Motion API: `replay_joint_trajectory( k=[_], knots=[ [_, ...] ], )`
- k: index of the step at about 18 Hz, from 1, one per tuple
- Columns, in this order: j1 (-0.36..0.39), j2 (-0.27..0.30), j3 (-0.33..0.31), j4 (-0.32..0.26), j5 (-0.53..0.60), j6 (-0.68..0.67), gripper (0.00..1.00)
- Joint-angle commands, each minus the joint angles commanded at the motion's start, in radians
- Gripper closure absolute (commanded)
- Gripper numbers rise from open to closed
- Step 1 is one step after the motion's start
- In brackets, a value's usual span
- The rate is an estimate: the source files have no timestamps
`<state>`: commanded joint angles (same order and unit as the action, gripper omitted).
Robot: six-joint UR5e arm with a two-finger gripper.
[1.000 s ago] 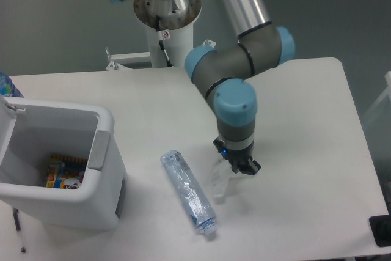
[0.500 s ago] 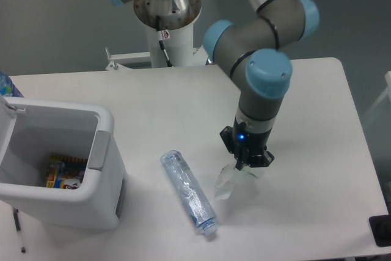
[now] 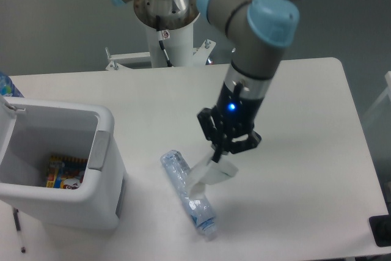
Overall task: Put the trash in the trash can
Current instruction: 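Carry the bag over the white bin and open the gripper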
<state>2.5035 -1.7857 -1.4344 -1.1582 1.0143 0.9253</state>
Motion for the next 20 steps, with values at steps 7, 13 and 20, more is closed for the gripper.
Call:
replay_joint_trajectory(
  k=[7,13,20],
  knots=[
    [-0.081,0.054,0.061,0.011,-0.091,-0.167,1.00],
    [-0.192,0.100,0.037,0.012,-0.095,-0.215,1.00],
    [-0.247,0.091,0.017,0.034,-0.092,-0.204,0.48]
  ],
)
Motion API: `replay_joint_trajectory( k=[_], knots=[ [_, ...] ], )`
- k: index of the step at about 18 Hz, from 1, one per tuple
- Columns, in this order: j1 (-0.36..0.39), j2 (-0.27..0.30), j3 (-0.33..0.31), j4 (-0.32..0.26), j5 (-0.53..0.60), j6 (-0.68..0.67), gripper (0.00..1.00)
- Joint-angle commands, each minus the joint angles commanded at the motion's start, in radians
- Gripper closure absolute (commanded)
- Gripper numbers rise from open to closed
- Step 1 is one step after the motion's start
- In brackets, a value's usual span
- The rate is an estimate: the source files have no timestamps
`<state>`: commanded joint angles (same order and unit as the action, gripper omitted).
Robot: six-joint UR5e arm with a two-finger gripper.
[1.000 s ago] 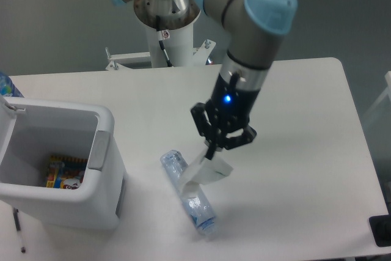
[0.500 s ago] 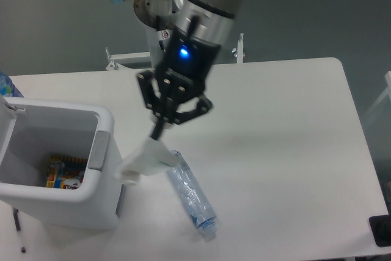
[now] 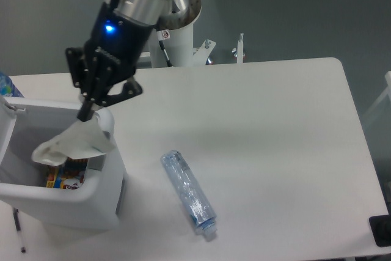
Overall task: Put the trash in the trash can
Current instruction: 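Carry the bag over the white bin and open the gripper, then move the open gripper back down to the clear water bottle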
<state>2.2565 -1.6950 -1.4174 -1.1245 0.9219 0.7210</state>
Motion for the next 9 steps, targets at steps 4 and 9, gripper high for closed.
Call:
replay_joint_trajectory(
  k=[4,9],
  knots=[
    [-0.003,0.002,-0.047,0.072,0.002,-0.005,0.00],
    [0.012,-0.047,-0.049,0.080,0.003,-0.017,0.00]
  ],
)
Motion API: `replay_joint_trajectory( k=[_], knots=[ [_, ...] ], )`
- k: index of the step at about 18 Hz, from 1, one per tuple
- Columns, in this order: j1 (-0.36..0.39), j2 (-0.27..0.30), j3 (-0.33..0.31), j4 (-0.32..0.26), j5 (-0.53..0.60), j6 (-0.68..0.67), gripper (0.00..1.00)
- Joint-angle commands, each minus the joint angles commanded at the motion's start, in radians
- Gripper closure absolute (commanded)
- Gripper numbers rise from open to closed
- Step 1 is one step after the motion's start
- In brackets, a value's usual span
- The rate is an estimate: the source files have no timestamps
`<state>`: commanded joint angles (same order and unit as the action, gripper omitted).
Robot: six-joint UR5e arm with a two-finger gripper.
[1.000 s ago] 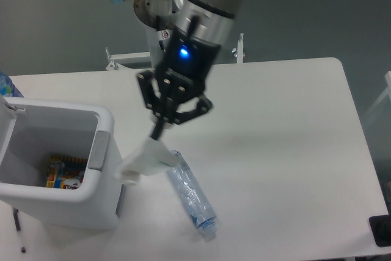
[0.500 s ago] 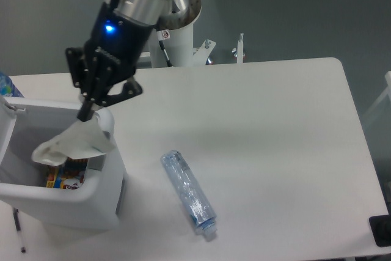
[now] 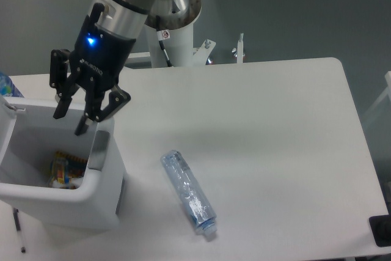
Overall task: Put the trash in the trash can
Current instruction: 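Move the open gripper back down to the clear water bottle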
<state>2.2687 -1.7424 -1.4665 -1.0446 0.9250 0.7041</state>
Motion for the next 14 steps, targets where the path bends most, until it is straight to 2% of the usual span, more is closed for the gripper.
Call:
replay_joint_trajectory(
  k=[3,7,10,14],
  knots=[
    [0.069,-0.029,-0.005,-0.003,0.002,-0.073,0.00],
    [0.169,-0.095,0.015,-0.002,-0.005,-0.277,0.00],
    [0.186,-0.164,0.015,-0.003,0.017,-0.293,0.00],
    [0.183,-0.233,0.025,-0.006,0.123,-0.317,0.00]
  ],
)
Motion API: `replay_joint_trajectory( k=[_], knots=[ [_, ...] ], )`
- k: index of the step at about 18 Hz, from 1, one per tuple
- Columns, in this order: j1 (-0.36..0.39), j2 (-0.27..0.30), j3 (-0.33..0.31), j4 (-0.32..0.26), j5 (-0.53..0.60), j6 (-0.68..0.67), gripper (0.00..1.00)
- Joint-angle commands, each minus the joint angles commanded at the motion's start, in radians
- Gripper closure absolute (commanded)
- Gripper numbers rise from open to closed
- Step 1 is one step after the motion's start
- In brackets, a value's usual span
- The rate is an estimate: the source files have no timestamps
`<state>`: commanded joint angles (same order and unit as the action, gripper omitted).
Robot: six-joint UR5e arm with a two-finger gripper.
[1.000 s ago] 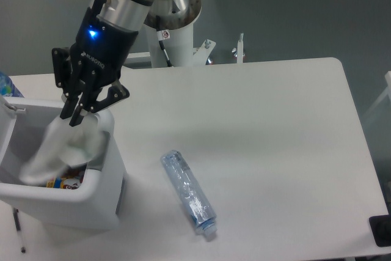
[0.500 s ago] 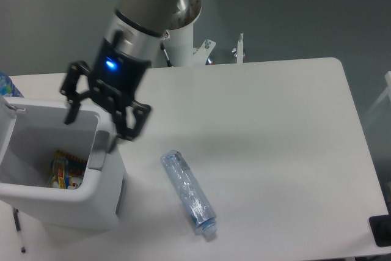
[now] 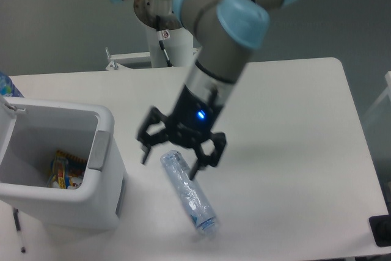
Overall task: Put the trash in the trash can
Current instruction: 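Move the open gripper back down to the clear water bottle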
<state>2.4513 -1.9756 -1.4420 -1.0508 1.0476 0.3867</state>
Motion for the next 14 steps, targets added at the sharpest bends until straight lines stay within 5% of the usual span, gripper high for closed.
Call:
replay_joint_trajectory(
  k=[7,14],
  knots=[
    [-0.006,-0.132,0.109,-0.014,0.090,-0.135,0.00],
    [-0.026,-0.256,0.225,-0.107,0.227,-0.186,0.00]
  ],
)
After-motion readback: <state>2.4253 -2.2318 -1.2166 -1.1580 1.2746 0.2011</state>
